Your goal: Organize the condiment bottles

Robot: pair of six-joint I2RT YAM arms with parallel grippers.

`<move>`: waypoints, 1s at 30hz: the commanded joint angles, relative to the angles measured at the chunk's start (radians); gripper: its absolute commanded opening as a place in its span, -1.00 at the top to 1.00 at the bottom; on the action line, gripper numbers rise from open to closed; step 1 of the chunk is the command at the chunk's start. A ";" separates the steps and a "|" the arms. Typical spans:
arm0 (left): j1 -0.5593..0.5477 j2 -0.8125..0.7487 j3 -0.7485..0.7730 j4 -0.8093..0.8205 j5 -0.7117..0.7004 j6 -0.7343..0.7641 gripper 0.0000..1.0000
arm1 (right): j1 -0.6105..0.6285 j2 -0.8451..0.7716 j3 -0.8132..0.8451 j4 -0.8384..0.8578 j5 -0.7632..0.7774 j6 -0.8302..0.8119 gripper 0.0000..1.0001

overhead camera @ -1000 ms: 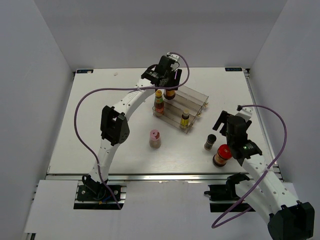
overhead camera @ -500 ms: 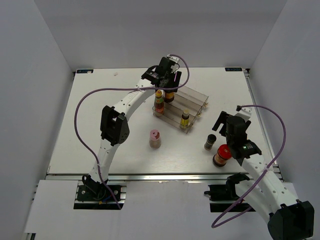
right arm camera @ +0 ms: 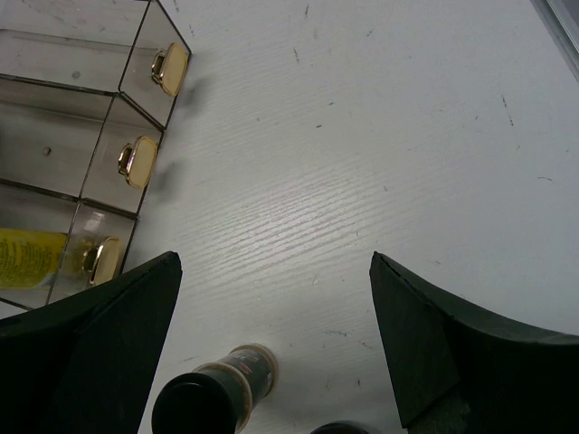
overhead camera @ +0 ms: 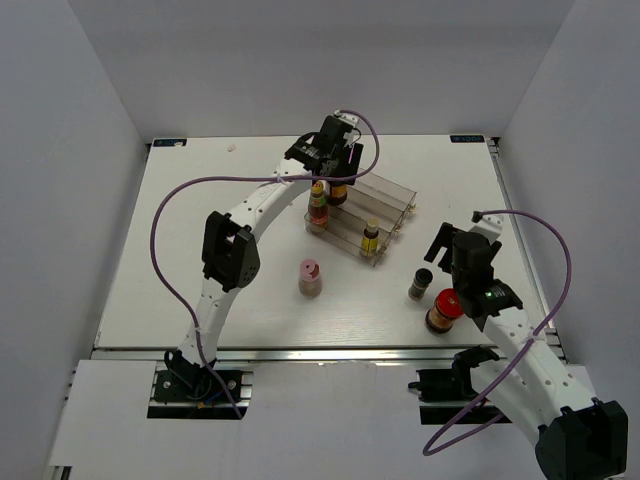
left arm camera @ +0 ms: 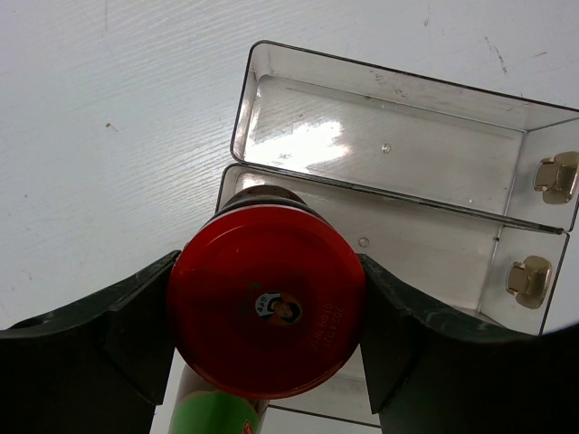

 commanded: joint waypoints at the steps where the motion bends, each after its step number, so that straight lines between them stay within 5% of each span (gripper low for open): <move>1: 0.000 -0.031 0.037 0.079 -0.033 0.001 0.60 | -0.008 0.001 0.002 0.034 0.008 0.002 -0.79; 11: 0.017 -0.014 0.013 0.104 -0.013 -0.022 0.49 | -0.007 0.009 0.007 0.030 0.016 0.003 -0.79; 18: 0.023 -0.019 0.007 0.118 0.011 -0.015 -0.33 | -0.007 0.002 0.028 -0.013 0.022 -0.003 -0.79; 30: 0.036 -0.037 -0.059 0.144 0.062 -0.005 -0.78 | -0.008 -0.105 0.126 -0.219 -0.032 0.060 -0.79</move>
